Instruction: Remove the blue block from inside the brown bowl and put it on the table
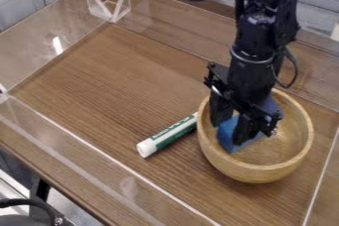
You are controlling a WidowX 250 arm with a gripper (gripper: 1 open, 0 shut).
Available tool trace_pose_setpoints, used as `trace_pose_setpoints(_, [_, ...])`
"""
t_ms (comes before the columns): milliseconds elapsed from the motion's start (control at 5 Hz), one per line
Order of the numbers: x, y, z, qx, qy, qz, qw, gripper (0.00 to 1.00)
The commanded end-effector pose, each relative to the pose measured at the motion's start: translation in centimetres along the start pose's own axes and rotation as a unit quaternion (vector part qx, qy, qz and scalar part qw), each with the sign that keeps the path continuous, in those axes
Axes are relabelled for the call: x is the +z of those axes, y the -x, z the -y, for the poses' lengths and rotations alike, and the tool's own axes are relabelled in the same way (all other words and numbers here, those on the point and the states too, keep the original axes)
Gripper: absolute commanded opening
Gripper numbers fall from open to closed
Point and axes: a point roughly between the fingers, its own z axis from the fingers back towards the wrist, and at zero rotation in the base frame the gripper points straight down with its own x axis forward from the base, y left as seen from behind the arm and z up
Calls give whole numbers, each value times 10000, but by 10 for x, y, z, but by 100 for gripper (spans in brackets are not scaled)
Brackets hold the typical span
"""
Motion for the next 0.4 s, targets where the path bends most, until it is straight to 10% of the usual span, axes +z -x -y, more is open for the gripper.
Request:
trace_pose_setpoints(0, [27,-9,-2,-57,-54,371,9993,0])
trace_pose_setpoints(200, [34,-7,-3,-50,-48,340,9994,0])
